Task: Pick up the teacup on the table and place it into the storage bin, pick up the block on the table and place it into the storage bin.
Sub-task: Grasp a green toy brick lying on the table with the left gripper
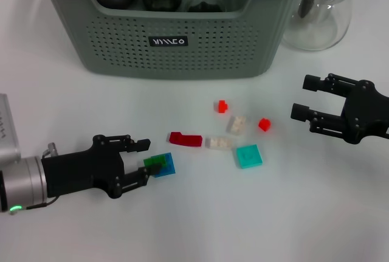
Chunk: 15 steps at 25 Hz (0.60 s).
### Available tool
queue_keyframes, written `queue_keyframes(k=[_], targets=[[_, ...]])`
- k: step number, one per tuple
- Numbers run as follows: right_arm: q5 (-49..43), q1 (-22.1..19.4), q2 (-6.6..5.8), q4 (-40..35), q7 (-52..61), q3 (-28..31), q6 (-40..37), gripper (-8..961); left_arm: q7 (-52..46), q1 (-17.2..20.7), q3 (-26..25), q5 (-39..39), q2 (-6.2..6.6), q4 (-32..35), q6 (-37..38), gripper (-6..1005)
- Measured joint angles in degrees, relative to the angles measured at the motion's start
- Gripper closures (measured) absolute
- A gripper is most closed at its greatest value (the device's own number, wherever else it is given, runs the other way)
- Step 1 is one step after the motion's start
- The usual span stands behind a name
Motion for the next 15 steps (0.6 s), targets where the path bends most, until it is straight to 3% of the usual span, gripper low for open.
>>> queue_keyframes(k=[7, 15], targets=[[0.0, 0.1, 0.0, 0.0, 0.0, 0.0, 0.0, 189, 2.4, 0.4, -0.1, 0.0, -0.07, -1.7, -3.2, 407], [0.0, 0.1, 0.09, 0.0, 0.0, 0.0, 0.0, 189, 2.5, 0.3, 0.0, 0.0, -0.05, -2.4, -5.3, 409]])
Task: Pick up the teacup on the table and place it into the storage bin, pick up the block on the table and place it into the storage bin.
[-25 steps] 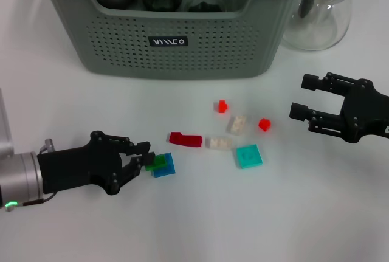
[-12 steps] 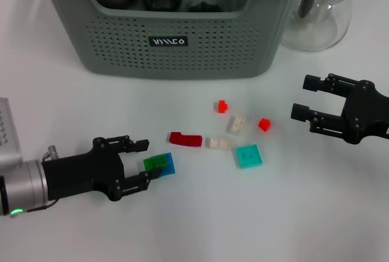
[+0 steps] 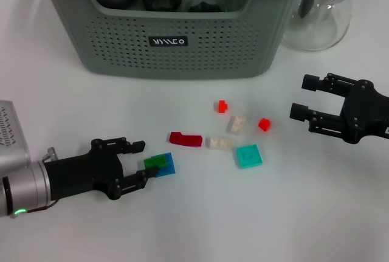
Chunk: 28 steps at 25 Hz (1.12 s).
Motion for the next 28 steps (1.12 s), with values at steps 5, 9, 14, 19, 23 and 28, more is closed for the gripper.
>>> queue_keyframes(k=[5, 9, 14, 19, 23, 28], targets=[[0.0, -0.1, 0.0, 0.0, 0.0, 0.0, 0.0, 189, -0.2, -0.2, 0.2, 0.4, 0.03, -0.1, 0.1, 414], [0.0, -0.1, 0.0, 0.0, 0.0, 0.0, 0.0, 189, -0.6, -0.4, 0.3, 1.2, 0.08, -0.1, 0.5, 591], [0.0, -0.1, -0.06, 0.0, 0.0, 0.0, 0.0, 188, -1.0, -0.5, -0.3, 1.3, 0.17, 0.7, 2.5, 752], [0.0, -0.2, -0.09, 0.0, 0.0, 0.0, 0.0, 188, -4.0, -0.3, -0.5, 1.2, 0.28, 3.6, 6.5, 793], [0.0, -0.2, -0.15, 0.0, 0.0, 0.0, 0.0, 188, -7.5, -0.3, -2.6, 0.9, 0.55, 8.2, 15.2, 783], [0.0, -0.1, -0.19, 0.0, 0.0, 0.0, 0.0, 189, -13.2, -3.0, -8.6, -0.6, 2.37, 13.4, 30.6, 771]])
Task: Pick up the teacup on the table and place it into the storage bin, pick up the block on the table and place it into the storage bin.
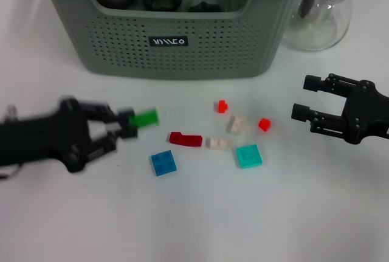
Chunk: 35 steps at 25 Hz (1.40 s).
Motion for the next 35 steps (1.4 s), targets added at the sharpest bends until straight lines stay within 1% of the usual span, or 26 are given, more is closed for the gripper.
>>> queue_keyframes(k=[1, 2, 3, 6, 7, 9, 10, 11, 13, 14, 15, 16, 18, 19, 21, 23, 24, 25, 26, 27, 28, 29, 31, 32, 34, 35], targets=[[0.0, 0.0, 0.0, 0.0, 0.0, 0.0, 0.0, 189, -1.6, -0.8, -0.9, -1.0, 0.57, 0.5, 2.2, 768], [0.0, 0.0, 0.01, 0.0, 0.0, 0.0, 0.0, 189, -5.1, -2.0, -1.4, -3.6, 1.5, 1.3, 3.9, 766], [0.0, 0.0, 0.0, 0.0, 0.0, 0.0, 0.0, 189, -7.6, -2.7, -1.5, -5.6, 2.04, 1.8, 4.5, 764], [0.0, 0.0, 0.0, 0.0, 0.0, 0.0, -0.1, 189, -15.1, -5.7, -1.0, -11.5, 3.3, 3.8, 4.5, 756], [0.0, 0.0, 0.04, 0.0, 0.0, 0.0, -0.1, 189, -18.3, -7.5, -1.0, -13.3, 3.79, 4.9, 4.1, 754], [0.0, -0.1, 0.07, 0.0, 0.0, 0.0, -0.2, 188, -23.8, -10.8, -1.3, -15.1, 4.34, 7.2, 2.0, 749], [0.0, -0.1, 0.09, 0.0, 0.0, 0.0, -0.2, 188, -27.7, -13.2, -1.3, -15.4, 4.67, 9.0, -1.0, 747], [0.0, -0.1, 0.1, 0.0, 0.0, 0.0, -0.2, 188, -29.8, -14.6, -1.2, -15.5, 4.94, 9.9, -3.1, 744], [0.0, 0.0, 0.1, 0.0, 0.0, 0.0, -0.2, 188, -34.9, -18.2, -0.1, -15.5, 5.97, 11.5, -8.7, 739], [0.0, 0.0, 0.1, 0.0, 0.0, 0.0, -0.2, 188, -38.0, -20.1, 1.0, -15.4, 6.82, 11.8, -12.1, 737], [0.0, 0.1, 0.1, 0.0, 0.0, 0.0, -0.2, 188, -39.2, -20.7, 1.5, -15.3, 7.13, 11.9, -13.4, 734], [0.0, 0.1, 0.13, 0.0, 0.0, -0.1, -0.2, 188, -43.2, -23.0, 3.9, -14.7, 8.57, 11.9, -18.7, 732], [0.0, 0.1, 0.18, 0.0, 0.0, -0.2, -0.2, 189, -48.2, -25.2, 8.6, -13.3, 10.18, 11.7, -25.6, 727], [0.0, 0.1, 0.19, 0.0, 0.0, -0.2, -0.2, 189, -50.8, -26.0, 11.5, -12.1, 10.92, 11.6, -29.4, 725], [0.0, 0.1, 0.2, 0.0, 0.0, -0.3, -0.2, 189, -55.1, -27.5, 17.4, -8.2, 11.63, 11.6, -36.1, 720], [0.0, 0.0, 0.23, 0.0, 0.0, -0.3, -0.2, 189, -58.5, -29.1, 21.8, -3.1, 11.61, 11.5, -41.9, 715], [0.0, 0.0, 0.25, 0.0, 0.0, -0.3, -0.2, 189, -60.3, -29.9, 24.1, 0.1, 11.32, 11.2, -45.1, 713], [0.0, -0.1, 0.25, 0.0, 0.0, -0.3, -0.2, 189, -60.3, -29.9, 24.1, 0.1, 11.32, 11.2, -45.1, 710], [0.0, -0.1, 0.26, 0.0, 0.0, -0.3, -0.2, 189, -62.2, -30.8, 26.5, 4.2, 10.86, 10.7, -48.8, 708], [0.0, -0.1, 0.26, 0.0, 0.0, -0.3, -0.2, 189, -62.2, -30.8, 26.5, 4.2, 10.86, 10.7, -48.8, 705], [0.0, -0.2, 0.26, 0.0, 0.0, -0.3, -0.2, 189, -64.7, -32.4, 30.6, 11.5, 9.55, 8.5, -55.2, 703], [0.0, -0.2, 0.27, 0.0, 0.0, -0.3, -0.2, 188, -65.6, -33.7, 32.7, 15.6, 8.69, 5.9, -58.7, 701], [0.0, -0.2, 0.27, 0.0, 0.0, -0.3, -0.2, 188, -65.7, -34.1, 33.2, 16.9, 8.4, 4.7, -59.7, 696], [0.0, -0.2, 0.27, 0.0, 0.0, -0.3, -0.2, 188, -66.3, -35.5, 33.7, 20.0, 7.77, 1.6, -61.8, 693], [0.0, -0.2, 0.28, 0.0, 0.0, -0.3, -0.2, 188, -68.1, -37.4, 33.9, 23.9, 7.24, -1.5, -64.2, 688], [0.0, -0.2, 0.27, 0.0, 0.0, -0.3, -0.2, 188, -68.1, -37.4, 33.9, 23.9, 7.24, -1.5, -64.2, 686]])
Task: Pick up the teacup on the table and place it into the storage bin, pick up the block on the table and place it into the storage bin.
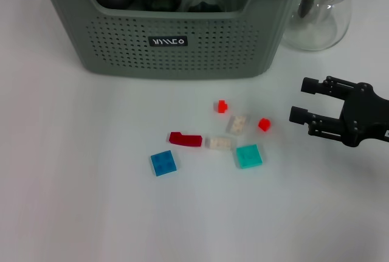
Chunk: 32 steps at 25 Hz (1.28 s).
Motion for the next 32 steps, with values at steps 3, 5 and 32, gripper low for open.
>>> queue_keyframes(k=[3, 5, 32], targets=[[0.0, 0.0, 0.01, 0.0, -0.2, 0.0, -0.1, 188, -0.9, -0.7, 0.1, 1.4, -0.75, -0.2, -0.6, 679], [0.0, 0.0, 0.04, 0.1, -0.4, 0.1, -0.4, 188, -1.3, -0.7, -0.1, 1.5, -1.04, 0.4, -0.3, 674], [-0.7, -1.5, 0.7, 0.1, -7.0, 6.7, -6.7, 189, 62.2, 40.4, -27.6, -34.2, -9.83, 16.5, 60.0, 458]])
